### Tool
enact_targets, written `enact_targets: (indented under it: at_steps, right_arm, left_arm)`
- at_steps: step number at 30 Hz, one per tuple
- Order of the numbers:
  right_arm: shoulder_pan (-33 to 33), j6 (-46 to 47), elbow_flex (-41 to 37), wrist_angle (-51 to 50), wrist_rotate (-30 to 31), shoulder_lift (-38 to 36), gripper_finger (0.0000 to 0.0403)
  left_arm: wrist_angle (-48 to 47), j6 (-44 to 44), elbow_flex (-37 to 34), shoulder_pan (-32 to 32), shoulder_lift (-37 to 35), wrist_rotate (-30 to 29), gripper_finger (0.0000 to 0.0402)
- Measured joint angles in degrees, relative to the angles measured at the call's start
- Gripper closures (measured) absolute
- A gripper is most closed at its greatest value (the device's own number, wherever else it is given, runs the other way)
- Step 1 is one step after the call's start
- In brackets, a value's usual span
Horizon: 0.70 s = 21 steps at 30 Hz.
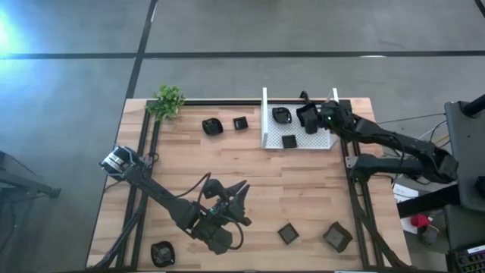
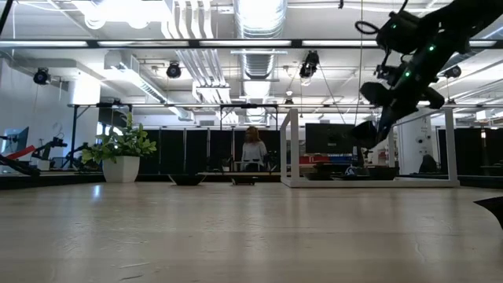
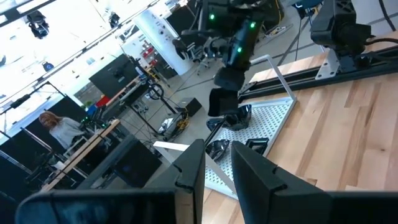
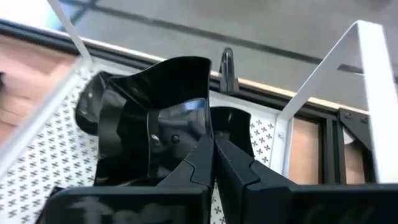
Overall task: Pick & Place Mini shaped plates
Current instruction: Stack the distorted square plate on top of the other distorted square plates on the shelf
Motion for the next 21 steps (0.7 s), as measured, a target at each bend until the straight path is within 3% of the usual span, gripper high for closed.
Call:
enact_targets:
  at_steps: [9,21]
  right_arm:
    - [-1.87,-2.75,3.60,-0.06,0.37,9.44,0.0394]
    - [-2.81,-2.98,9.71,-7.31,3.48,19.04,0.0394]
  left_arm:
    - [0.00,0.00,0.00,0.04,0.00,0.00,0.0325]
    - [0.00,-0.27,-0.02,0.08,0.00,0.00,0.0325]
